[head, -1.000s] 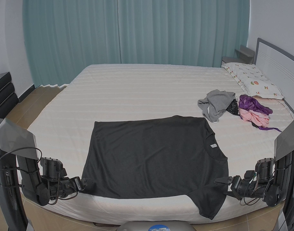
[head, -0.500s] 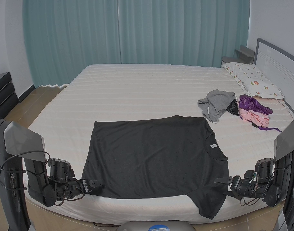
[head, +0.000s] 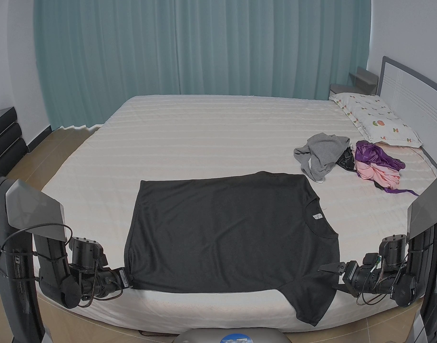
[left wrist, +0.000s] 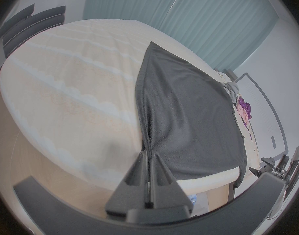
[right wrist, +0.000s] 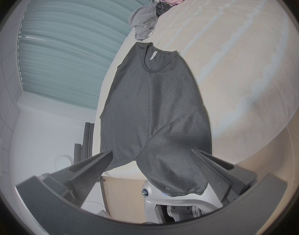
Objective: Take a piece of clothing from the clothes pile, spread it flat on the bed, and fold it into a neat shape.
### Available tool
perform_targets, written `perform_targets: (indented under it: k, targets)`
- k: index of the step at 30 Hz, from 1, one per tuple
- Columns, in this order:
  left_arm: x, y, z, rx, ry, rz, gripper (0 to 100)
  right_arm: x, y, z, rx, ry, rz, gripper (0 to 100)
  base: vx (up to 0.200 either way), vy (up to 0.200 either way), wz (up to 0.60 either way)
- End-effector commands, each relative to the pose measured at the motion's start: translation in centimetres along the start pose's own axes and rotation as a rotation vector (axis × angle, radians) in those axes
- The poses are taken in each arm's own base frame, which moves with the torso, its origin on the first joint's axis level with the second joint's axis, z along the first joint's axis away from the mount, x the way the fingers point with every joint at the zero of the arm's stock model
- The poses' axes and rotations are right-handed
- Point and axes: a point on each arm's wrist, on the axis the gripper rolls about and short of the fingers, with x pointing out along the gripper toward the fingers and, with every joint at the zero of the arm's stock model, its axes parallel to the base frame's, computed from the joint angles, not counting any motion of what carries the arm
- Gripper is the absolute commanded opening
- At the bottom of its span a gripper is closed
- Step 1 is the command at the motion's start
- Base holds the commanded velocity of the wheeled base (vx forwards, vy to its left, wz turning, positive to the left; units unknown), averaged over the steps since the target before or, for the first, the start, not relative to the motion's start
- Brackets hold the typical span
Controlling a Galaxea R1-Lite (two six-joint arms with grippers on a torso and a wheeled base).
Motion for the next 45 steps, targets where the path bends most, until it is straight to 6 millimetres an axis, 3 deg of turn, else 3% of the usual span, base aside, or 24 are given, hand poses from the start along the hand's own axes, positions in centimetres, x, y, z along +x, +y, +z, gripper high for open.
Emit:
perform_targets:
  k: [1, 19, 20, 34, 35, 45]
  targets:
    - [-0.4, 0.5, -0.1, -0.014, 0.004, 0.017, 0, 0.0, 0.1, 0.1, -0.008, -0.008, 0.009, 100, 0.0, 0.0, 0.0]
    - [-1.3, 0.7, 0.4, -0.086, -0.022, 0.003, 0, 0.5, 0.4, -0.3, -0.081, -0.037, -0.032, 100, 0.0, 0.0, 0.0]
    - [-1.3, 0.7, 0.4, -0.086, -0.022, 0.003, 100, 0.5, 0.4, -0.3, -0.081, -0.037, -0.032, 100, 0.0, 0.0, 0.0]
    - [-0.7, 0.7, 0.0, -0.011, -0.003, -0.039, 100, 0.5, 0.3, -0.4, -0.077, -0.029, -0.03, 100, 0.0, 0.0, 0.0]
    - [-0.6, 0.7, 0.1, -0.007, -0.003, -0.039, 0, 0.5, 0.3, -0.4, -0.077, -0.028, -0.029, 100, 0.0, 0.0, 0.0]
    - [-1.3, 1.3, -0.8, 0.013, 0.033, -0.012, 0, 0.4, 0.3, -0.3, -0.074, -0.03, -0.03, 100, 0.0, 0.0, 0.0]
